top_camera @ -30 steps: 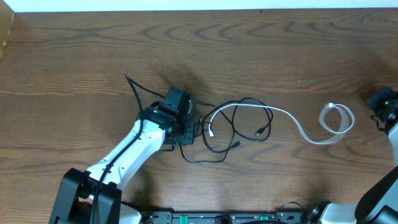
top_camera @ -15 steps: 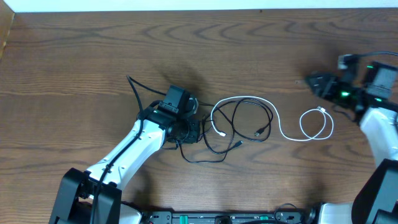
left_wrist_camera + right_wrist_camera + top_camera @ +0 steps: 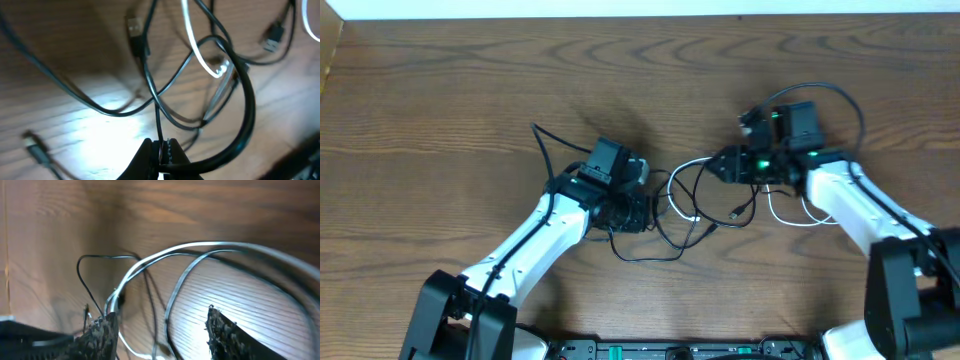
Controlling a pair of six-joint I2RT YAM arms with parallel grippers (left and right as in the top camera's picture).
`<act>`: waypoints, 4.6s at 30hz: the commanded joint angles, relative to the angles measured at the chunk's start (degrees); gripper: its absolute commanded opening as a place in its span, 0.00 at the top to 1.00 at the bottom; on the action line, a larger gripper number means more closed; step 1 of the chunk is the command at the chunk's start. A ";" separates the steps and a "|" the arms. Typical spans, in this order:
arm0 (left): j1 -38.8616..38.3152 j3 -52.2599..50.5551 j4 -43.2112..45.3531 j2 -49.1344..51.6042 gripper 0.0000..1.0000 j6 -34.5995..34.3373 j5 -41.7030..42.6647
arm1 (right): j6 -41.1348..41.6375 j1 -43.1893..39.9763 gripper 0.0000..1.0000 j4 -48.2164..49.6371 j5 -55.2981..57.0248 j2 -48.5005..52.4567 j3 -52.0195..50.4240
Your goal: Untangle cables
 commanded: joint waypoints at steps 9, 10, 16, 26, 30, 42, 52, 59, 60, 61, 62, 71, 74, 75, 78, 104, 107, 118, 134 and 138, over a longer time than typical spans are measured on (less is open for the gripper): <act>-1.55 0.87 0.00 -8.33 0.92 0.15 3.26 | 9.99 7.21 0.58 8.37 -3.58 9.16 0.04; -1.55 0.87 0.00 -8.76 0.92 0.15 3.26 | 10.03 7.50 0.58 8.68 -3.69 9.27 0.04; -1.79 0.87 -0.04 -9.07 0.93 0.13 3.28 | 12.50 8.83 0.58 10.19 -4.74 9.27 0.04; -2.89 0.87 -0.31 -9.07 0.92 0.11 0.00 | 18.91 8.94 0.58 7.54 -8.24 9.27 0.04; -2.89 0.87 -0.46 -9.07 0.92 0.13 0.04 | 18.91 8.35 0.54 5.16 -5.77 9.27 0.04; -2.89 0.87 -0.46 -9.05 0.93 0.13 0.02 | 18.93 4.55 0.54 7.17 -12.04 9.27 0.07; -2.89 0.87 0.11 -9.07 0.93 0.11 1.36 | 21.73 5.68 0.53 12.31 -17.42 9.27 0.07; -3.06 0.87 5.42 -9.05 0.93 0.11 10.47 | 22.45 8.33 0.53 12.50 -17.05 9.27 0.07; -3.23 0.87 5.60 -9.07 0.93 0.11 10.60 | 22.67 8.50 0.55 12.79 -16.85 9.27 0.07; -3.54 0.87 5.60 -9.07 0.93 0.11 10.60 | 22.84 8.61 0.57 13.25 -16.87 9.27 0.07; -3.87 0.87 5.57 -9.07 0.93 0.11 10.60 | 22.84 8.68 0.59 13.66 -16.87 9.27 0.07; -8.41 0.87 5.60 -9.05 0.93 0.15 10.47 | 22.82 8.74 0.97 16.94 -16.96 9.27 0.04; -8.74 0.87 5.44 -9.05 0.92 0.15 10.27 | 22.80 8.74 0.99 18.78 -18.14 9.27 0.04; -8.72 0.87 5.27 -9.05 0.93 0.15 10.14 | 22.77 8.72 0.99 20.02 -18.60 9.27 0.07; -8.72 0.87 4.46 -9.05 0.93 0.15 10.05 | 22.47 7.93 0.99 25.64 -20.48 9.27 0.07; -8.72 0.87 -3.37 -9.05 0.92 0.15 -0.46 | 19.06 -48.22 0.99 25.90 -26.51 8.94 0.07; -8.72 0.87 -2.58 -9.05 0.93 0.15 -0.46 | 18.23 -53.02 0.99 24.48 -26.27 8.92 0.07; -8.72 0.87 -1.49 -9.05 0.93 0.13 -0.46 | 8.83 -58.34 0.99 11.32 -7.06 -2.19 2.80; -8.72 0.87 -1.11 -9.05 0.92 0.13 -0.44 | -1.49 -49.20 0.98 -8.92 28.89 -13.42 13.31; -8.72 0.87 -1.11 -9.05 0.92 0.13 -0.44 | -4.35 -45.77 0.62 -8.74 24.61 -13.42 13.29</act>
